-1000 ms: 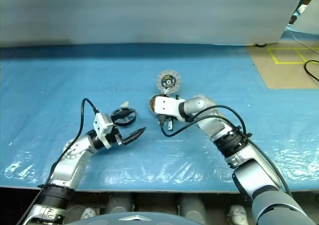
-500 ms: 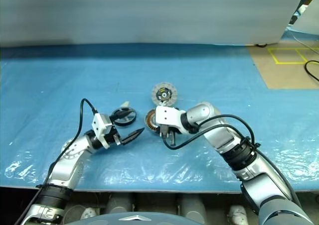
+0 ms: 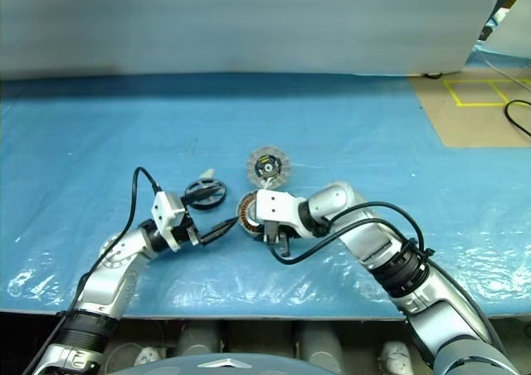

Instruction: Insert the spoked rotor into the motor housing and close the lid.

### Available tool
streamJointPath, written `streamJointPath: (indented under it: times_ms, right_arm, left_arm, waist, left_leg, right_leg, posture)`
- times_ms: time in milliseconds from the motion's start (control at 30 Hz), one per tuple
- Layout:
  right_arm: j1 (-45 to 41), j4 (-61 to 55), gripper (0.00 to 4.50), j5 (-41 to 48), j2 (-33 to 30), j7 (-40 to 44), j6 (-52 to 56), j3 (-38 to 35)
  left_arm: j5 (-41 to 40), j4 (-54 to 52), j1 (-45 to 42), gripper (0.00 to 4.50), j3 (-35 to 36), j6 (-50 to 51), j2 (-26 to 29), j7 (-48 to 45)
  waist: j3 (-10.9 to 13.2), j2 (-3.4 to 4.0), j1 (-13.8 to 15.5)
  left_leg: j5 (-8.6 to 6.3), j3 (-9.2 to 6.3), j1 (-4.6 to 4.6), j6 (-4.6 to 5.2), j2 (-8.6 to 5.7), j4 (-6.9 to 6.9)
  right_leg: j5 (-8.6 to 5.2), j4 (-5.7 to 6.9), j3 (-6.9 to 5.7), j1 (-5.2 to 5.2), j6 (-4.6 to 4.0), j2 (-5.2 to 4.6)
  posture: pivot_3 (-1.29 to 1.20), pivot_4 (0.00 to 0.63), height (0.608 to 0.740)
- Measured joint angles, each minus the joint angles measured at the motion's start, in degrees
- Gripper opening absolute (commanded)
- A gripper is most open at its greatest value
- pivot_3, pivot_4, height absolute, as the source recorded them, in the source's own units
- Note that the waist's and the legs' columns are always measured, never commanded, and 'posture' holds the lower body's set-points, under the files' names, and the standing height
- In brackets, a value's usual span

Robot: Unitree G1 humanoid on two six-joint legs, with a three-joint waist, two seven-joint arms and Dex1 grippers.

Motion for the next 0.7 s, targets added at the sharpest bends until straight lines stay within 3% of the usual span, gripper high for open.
streamJointPath:
  times_ms: [400,700]
  right_arm:
    - [-0.10,-0.85,1.91,10.26,-0.60,0.98,-1.69,-8.83]
    - [5.65,-0.33,1.91,11.54,-0.38,-9.78,-8.61,-20.07]
  left_arm:
    - [0.00,0.00,-0.08,4.50,-0.14,0.45,-0.01,-0.49]
    - [-0.64,-0.35,-0.16,4.50,-0.38,1.23,0.06,-1.39]
  waist:
    - [0.00,0.00,0.06]
    - [0.00,0.00,0.55]
  left_leg:
    - [0.00,0.00,-0.01,0.00,0.00,-0.01]
    - [0.00,0.00,-0.04,0.00,-0.03,-0.01]
  right_leg:
    - [0.00,0.00,0.00,0.00,0.00,0.00]
    - [0.00,-0.04,0.00,0.00,0.00,-0.01]
  posture:
    - [0.00,0.150,0.740]
    - [0.00,0.150,0.740]
